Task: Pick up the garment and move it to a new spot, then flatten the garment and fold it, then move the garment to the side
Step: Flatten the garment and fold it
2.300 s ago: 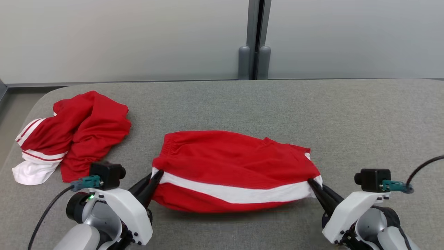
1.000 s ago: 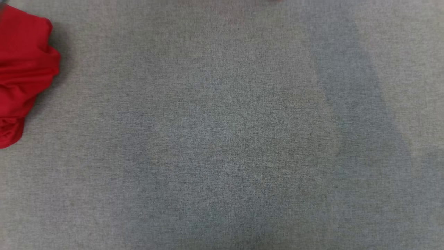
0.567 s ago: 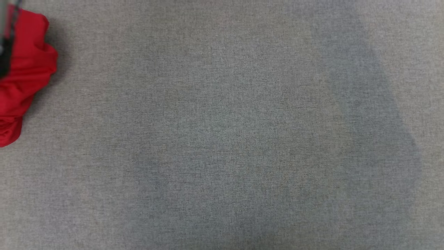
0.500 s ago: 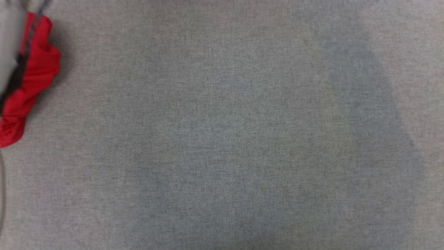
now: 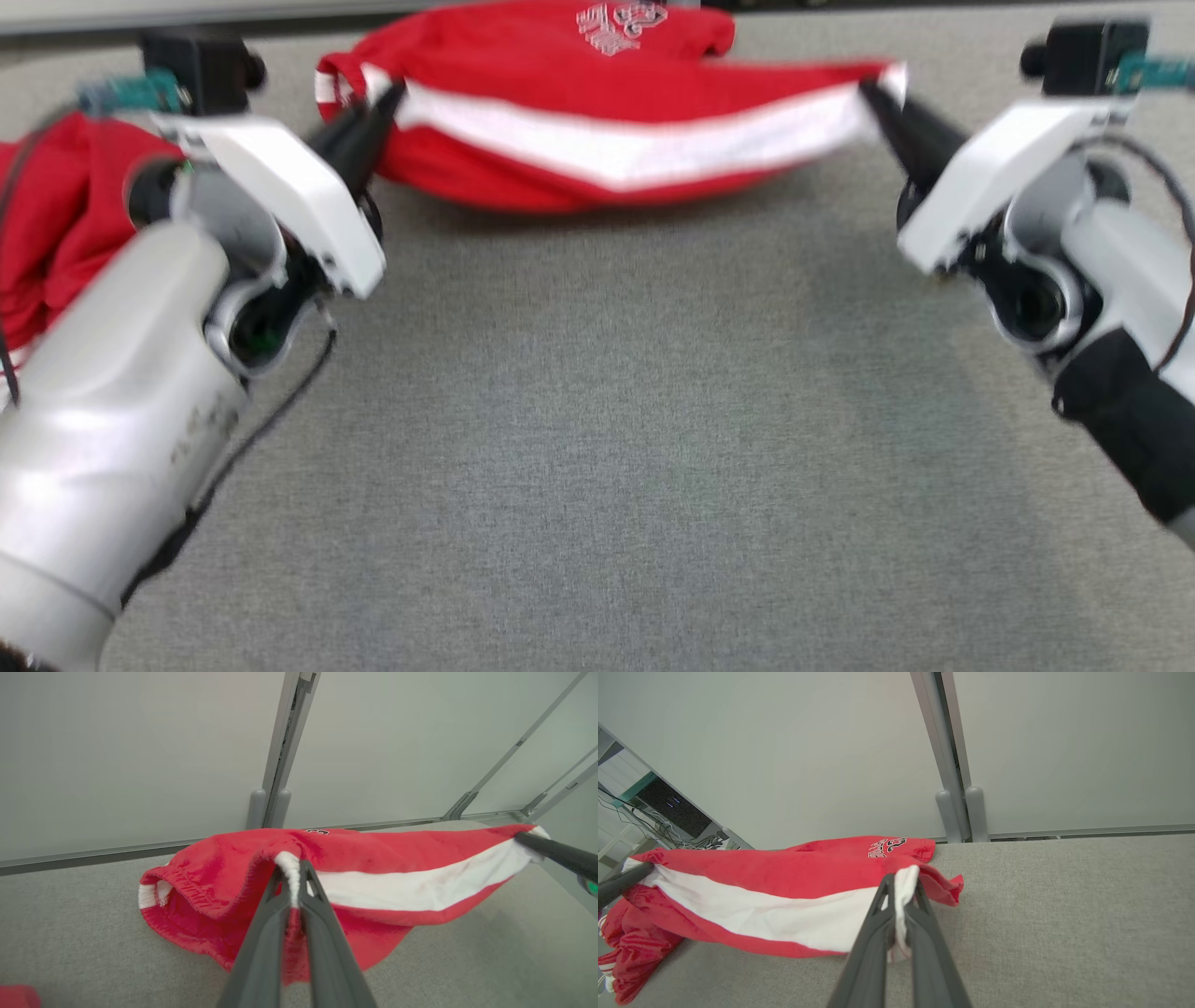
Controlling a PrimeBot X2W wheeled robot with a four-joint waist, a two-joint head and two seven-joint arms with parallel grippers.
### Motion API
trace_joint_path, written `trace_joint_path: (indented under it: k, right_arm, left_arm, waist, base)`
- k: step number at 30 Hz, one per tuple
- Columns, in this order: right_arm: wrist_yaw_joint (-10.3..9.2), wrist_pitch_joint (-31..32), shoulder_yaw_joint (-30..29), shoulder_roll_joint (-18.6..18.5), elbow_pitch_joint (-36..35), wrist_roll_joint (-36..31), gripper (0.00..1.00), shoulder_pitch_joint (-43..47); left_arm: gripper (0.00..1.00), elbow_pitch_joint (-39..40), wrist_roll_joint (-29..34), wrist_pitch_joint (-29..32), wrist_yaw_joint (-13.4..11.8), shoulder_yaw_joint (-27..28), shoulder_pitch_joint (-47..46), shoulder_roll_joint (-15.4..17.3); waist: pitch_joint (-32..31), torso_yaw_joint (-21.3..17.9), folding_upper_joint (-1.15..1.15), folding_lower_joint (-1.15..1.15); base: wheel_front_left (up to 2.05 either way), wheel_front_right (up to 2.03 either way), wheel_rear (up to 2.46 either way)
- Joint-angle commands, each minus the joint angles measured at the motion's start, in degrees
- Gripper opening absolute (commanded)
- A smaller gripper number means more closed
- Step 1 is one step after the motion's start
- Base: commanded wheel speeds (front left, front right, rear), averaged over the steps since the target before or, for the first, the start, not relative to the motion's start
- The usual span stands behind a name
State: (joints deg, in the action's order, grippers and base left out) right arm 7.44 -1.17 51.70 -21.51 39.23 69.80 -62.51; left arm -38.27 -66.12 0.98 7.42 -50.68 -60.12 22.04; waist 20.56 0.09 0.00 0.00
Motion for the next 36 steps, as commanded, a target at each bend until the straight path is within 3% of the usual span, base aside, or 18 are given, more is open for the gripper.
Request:
trace_joint_path:
  k: [1,8,17,25,30,36]
  right_arm:
    - [0.09,0.75,0.6,-1.35,-1.52,1.54,0.0,2.44]
    - [0.09,4.62,4.25,-7.31,-9.64,6.64,0.0,12.69]
    - [0.08,6.64,5.64,-14.23,-18.23,9.74,0.0,24.5]
    - [0.07,9.0,3.47,-21.65,-26.04,11.27,0.0,33.93]
    - [0.06,11.47,1.62,-23.79,-29.93,10.48,0.0,37.19]
    - [0.06,14.86,-1.86,-22.45,-31.33,8.5,0.0,36.81]
  left_arm:
    - [0.0,1.59,-0.7,0.0,0.06,-0.59,2.21,0.74]
    - [0.0,10.54,-1.81,4.27,-0.81,-5.22,12.97,6.01]
    - [0.0,29.54,-4.68,8.52,-7.88,-8.79,27.33,14.87]
    - [0.0,47.19,-7.88,12.75,-14.53,-11.3,36.16,23.26]
    - [0.0,52.44,-9.18,14.26,-15.91,-11.6,37.83,26.03]
    - [0.0,54.13,-11.25,15.22,-16.02,-9.94,35.74,25.95]
  waist:
    - [-3.73,-0.16,0.0,0.0]
    - [-9.91,-0.63,0.0,0.0]
    - [-16.3,-1.07,0.0,0.0]
    - [-18.04,-0.56,0.0,0.0]
    - [-18.61,-0.48,0.0,0.0]
    - [-17.67,0.1,0.0,0.0]
  base:
    - [0.0,0.0,0.0]
    - [0.0,0.0,0.0]
    - [0.0,0.0,0.0]
    - [0.0,0.0,0.0]
    - [0.0,0.0,0.0]
    - [0.0,0.0,0.0]
